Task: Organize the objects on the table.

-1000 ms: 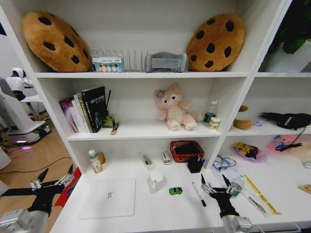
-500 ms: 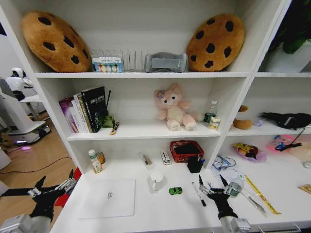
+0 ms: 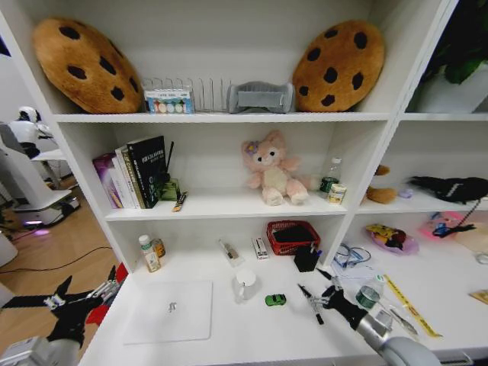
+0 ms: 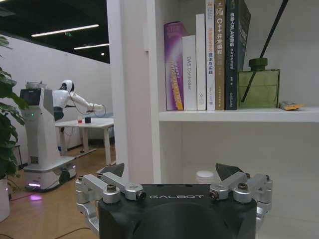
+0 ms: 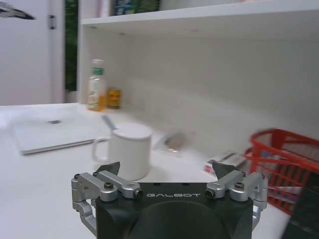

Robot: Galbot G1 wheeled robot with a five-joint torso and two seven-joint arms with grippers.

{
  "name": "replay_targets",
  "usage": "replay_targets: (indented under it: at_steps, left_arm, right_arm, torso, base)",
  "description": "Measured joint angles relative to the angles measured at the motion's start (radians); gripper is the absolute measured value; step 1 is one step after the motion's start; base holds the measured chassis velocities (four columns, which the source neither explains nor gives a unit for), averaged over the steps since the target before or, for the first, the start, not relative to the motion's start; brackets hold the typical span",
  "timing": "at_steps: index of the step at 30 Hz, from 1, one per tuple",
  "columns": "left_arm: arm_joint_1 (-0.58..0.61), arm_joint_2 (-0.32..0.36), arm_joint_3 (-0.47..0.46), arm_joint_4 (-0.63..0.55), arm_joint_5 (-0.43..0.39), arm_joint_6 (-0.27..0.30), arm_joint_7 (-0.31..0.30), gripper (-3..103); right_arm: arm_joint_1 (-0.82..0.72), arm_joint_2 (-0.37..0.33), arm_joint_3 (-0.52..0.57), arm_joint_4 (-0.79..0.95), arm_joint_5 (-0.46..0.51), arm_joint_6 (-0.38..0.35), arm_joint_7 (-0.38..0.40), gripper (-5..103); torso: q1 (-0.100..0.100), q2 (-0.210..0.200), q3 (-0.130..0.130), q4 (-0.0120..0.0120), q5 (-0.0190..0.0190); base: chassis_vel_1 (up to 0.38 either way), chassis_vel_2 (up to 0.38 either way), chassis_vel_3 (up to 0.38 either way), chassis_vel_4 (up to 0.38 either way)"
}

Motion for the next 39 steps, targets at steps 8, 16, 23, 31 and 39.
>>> replay_targets:
  at_steps: [8,16,23,31,39]
  left_arm:
    - [0.0,0.001,0.0,0.0,0.0,-0.001,0.001,100]
    - [0.0,0.001,0.0,0.001,0.0,-0.001,0.001,100]
    - [0.0,0.001,0.0,0.001,0.0,-0.001,0.002,100]
    - [0.0,0.001,0.0,0.001,0.0,-0.001,0.002,100]
    - [0.0,0.001,0.0,0.001,0.0,-0.001,0.002,100]
  right_arm:
    - [0.269,-0.087,-0.21,-0.171,0.048,-0.043,-0.227,100]
    - [0.548,-0.038,-0.503,-0.326,-0.01,-0.001,-0.236,100]
    - [0.687,0.051,-0.647,-0.41,-0.128,0.05,-0.215,101]
    - [0.691,0.104,-0.675,-0.43,-0.204,0.095,-0.159,100]
    - [0.636,0.109,-0.617,-0.423,-0.224,0.108,-0.146,97]
  torso:
    - [0.0,0.0,0.0,0.0001,0.0001]
    - [0.0,0.0,0.0,0.0002,0.0001]
    - [0.0,0.0,0.0,0.0004,0.0]
    - [0.0,0.0,0.0,0.0002,-0.0002]
    - [0.0,0.0,0.0,0.0004,0.0003]
  base:
    - [0.0,0.0,0.0,0.0]
    - [0.0,0.0,0.0,0.0]
    - [0.0,0.0,0.0,0.0]
    - [0.0,0.0,0.0,0.0]
    - [0.0,0.0,0.0,0.0]
